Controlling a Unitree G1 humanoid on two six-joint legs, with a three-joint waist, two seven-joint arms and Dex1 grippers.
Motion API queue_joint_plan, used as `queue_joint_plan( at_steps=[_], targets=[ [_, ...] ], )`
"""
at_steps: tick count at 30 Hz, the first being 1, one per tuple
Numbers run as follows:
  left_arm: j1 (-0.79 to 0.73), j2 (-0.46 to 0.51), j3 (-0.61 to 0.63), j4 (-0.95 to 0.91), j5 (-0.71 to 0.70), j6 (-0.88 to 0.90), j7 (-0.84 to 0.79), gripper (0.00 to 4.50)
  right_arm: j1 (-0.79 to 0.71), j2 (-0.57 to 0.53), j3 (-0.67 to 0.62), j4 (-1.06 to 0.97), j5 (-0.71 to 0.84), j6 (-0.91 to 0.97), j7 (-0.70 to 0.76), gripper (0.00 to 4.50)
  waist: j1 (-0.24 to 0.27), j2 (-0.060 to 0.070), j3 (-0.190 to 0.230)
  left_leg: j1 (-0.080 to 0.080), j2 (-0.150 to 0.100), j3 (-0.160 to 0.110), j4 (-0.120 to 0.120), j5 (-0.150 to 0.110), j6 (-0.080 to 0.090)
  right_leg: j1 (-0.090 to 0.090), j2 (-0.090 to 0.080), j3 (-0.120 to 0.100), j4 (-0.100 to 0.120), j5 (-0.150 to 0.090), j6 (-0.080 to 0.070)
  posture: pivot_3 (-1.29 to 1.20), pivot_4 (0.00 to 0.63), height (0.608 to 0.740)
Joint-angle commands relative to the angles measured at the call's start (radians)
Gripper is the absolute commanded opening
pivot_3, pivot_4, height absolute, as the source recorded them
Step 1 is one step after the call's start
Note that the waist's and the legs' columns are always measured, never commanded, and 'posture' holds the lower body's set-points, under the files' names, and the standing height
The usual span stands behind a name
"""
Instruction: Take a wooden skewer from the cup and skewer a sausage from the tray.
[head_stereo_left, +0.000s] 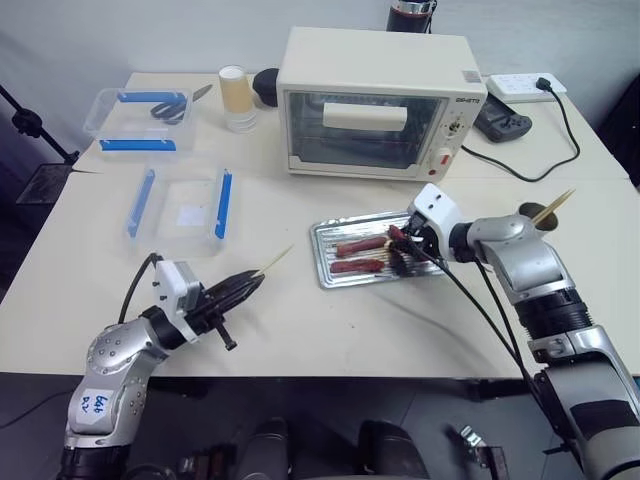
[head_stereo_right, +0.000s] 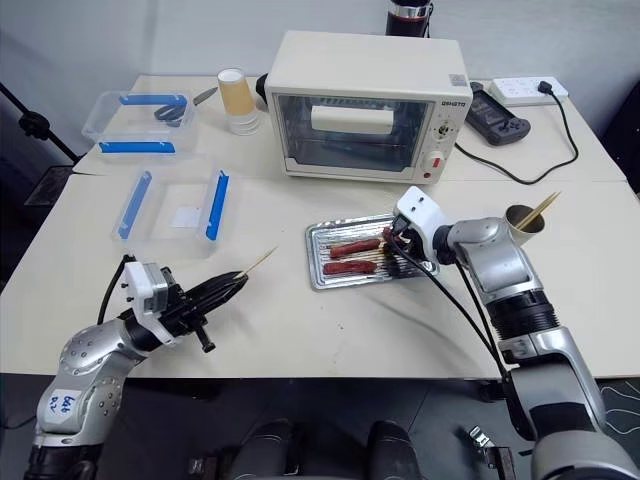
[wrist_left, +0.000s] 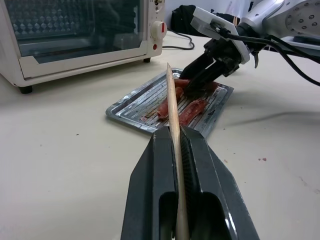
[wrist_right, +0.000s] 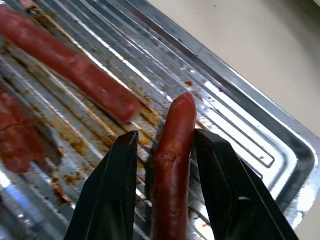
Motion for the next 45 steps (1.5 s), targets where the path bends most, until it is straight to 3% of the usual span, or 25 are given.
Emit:
queue_joint_plan(
  at_steps=[1, 7, 24, 33, 36, 39, 45],
  targets=[
    [0.0, 0.004, 0.002, -0.013, -0.014, -0.006, -0.008, 0.0, 0.016, -0.076, -0.057, -0.084, 0.023, 0.002, 0.053, 1.77, 0.003, 0.0, 0.0, 0.0, 0.0, 0.0, 0.0, 0.0, 0.0, 0.0, 0.0, 0.0, 0.0, 0.0, 0.0, 0.0, 0.15, 0.74],
    [0.005, 0.005, 0.001, -0.012, -0.015, -0.006, -0.014, 0.0, 0.049, -0.152, -0.06, -0.082, 0.021, -0.008, 0.105, 1.77, 0.003, 0.0, 0.0, 0.0, 0.0, 0.0, 0.0, 0.0, 0.0, 0.0, 0.0, 0.0, 0.0, 0.0, 0.0, 0.0, 0.15, 0.74],
    [-0.004, 0.005, 0.001, 0.002, -0.014, -0.013, -0.027, 0.0, 0.058, -0.151, -0.072, -0.097, 0.055, 0.046, 0.157, 1.77, -0.004, 0.0, 0.0, 0.0, 0.0, 0.0, 0.0, 0.0, 0.0, 0.0, 0.0, 0.0, 0.0, 0.0, 0.0, 0.0, 0.15, 0.74],
    [-0.004, -0.008, -0.01, 0.003, -0.009, -0.015, -0.022, 0.0, 0.045, -0.127, -0.049, -0.007, 0.031, -0.017, 0.161, 1.77, -0.006, 0.0, 0.0, 0.0, 0.0, 0.0, 0.0, 0.0, 0.0, 0.0, 0.0, 0.0, 0.0, 0.0, 0.0, 0.0, 0.15, 0.74],
    [-0.005, -0.005, -0.004, 0.006, -0.01, -0.016, -0.023, 0.0, 0.039, -0.124, -0.046, 0.009, 0.03, -0.034, 0.169, 1.21, -0.01, 0.0, 0.0, 0.0, 0.0, 0.0, 0.0, 0.0, 0.0, 0.0, 0.0, 0.0, 0.0, 0.0, 0.0, 0.0, 0.15, 0.74],
    [-0.001, -0.006, -0.003, 0.003, -0.009, -0.016, -0.02, 0.0, 0.037, -0.124, -0.047, 0.013, 0.029, -0.041, 0.173, 0.3, -0.011, 0.0, 0.0, 0.0, 0.0, 0.0, 0.0, 0.0, 0.0, 0.0, 0.0, 0.0, 0.0, 0.0, 0.0, 0.0, 0.15, 0.74],
    [0.007, -0.009, -0.004, -0.002, -0.01, -0.015, -0.017, 0.0, 0.038, -0.127, -0.053, 0.01, 0.032, -0.044, 0.174, 0.3, -0.011, 0.0, 0.0, 0.0, 0.0, 0.0, 0.0, 0.0, 0.0, 0.0, 0.0, 0.0, 0.0, 0.0, 0.0, 0.0, 0.15, 0.74]
  ],
)
